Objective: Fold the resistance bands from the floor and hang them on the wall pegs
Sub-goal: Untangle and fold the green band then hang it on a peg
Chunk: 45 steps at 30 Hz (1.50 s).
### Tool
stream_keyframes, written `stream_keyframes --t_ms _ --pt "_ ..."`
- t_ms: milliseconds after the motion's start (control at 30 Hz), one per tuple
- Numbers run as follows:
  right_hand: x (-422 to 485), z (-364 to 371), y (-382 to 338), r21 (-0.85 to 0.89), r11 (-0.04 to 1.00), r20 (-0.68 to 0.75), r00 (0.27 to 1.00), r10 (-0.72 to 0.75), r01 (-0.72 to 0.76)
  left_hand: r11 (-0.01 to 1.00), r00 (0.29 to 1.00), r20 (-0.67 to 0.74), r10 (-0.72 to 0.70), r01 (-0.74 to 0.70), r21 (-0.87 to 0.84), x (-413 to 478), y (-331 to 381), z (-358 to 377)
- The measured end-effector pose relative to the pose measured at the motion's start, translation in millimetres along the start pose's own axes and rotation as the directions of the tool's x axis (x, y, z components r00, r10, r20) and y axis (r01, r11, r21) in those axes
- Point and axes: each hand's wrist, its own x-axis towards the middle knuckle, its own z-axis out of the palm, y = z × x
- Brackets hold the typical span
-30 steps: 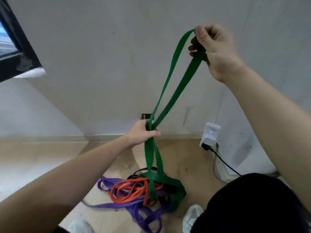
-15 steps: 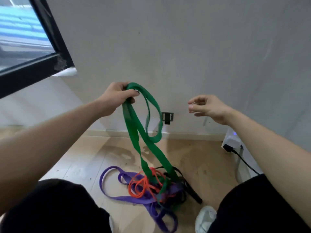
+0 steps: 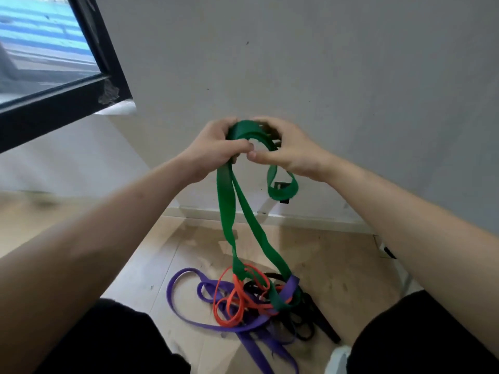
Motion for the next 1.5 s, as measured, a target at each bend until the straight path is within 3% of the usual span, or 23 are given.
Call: stream_keyframes --t_ms 100,200,333,500,667,833,967,1067,1167,1233,1367,1500 --pt "-8 13 23 0.025 0.998 0.085 0.995 0.058 -0.060 0.997 0.999 0.006 -0.036 0.036 0.066 -9 -30 4" --pt "-16 16 35 0.036 0.989 0.184 0.973 0.136 -0.145 0.983 0.987 0.109 -0.116 0.098 0.153 -17 -64 4" --pt "-23 14 35 0.114 0.983 0.182 0.975 0.125 -0.147 0.978 0.965 0.197 -0.172 0.142 0.155 -25 -91 27" --pt "-23 0 25 0.310 0.951 -0.082 0.996 0.045 -0.017 0.961 0.927 0.267 -0.264 0.228 0.158 -33 -117 47" --pt "-25 -25 33 0.469 0.881 -0.359 0.925 0.127 0.061 0.939 0.928 0.190 -0.320 0.284 0.192 -28 -118 47" --pt "-36 -51 68 0.469 0.882 -0.403 0.878 0.259 -0.046 0.958 0.948 0.147 -0.284 0.273 0.091 -19 -107 29" --pt "-52 -66 105 0.419 0.871 -0.273 0.880 0.389 -0.255 0.976 0.976 -0.005 -0.218 0.218 -0.012 -19 -88 18" --pt "-66 -65 122 0.257 0.874 -0.086 0.891 0.445 -0.412 0.975 0.984 -0.083 -0.157 0.141 -0.171 -18 -74 6" --pt "-71 -53 126 0.008 0.890 0.082 0.887 0.454 -0.457 0.969 0.991 -0.098 -0.091 0.065 -0.240 -18 -58 3" --pt "-70 -39 120 -0.068 0.887 0.165 0.872 0.462 -0.457 0.960 0.995 -0.101 -0.024 -0.005 -0.279 -19 -42 7" --pt "-58 -13 93 0.066 0.928 0.201 0.915 0.349 -0.368 0.916 0.990 -0.122 0.074 -0.116 -0.384 -17 -13 16" --pt "-42 3 54 0.401 0.893 0.063 0.978 0.196 -0.205 0.961 0.993 -0.055 0.109 -0.119 -0.250 -24 -9 26"
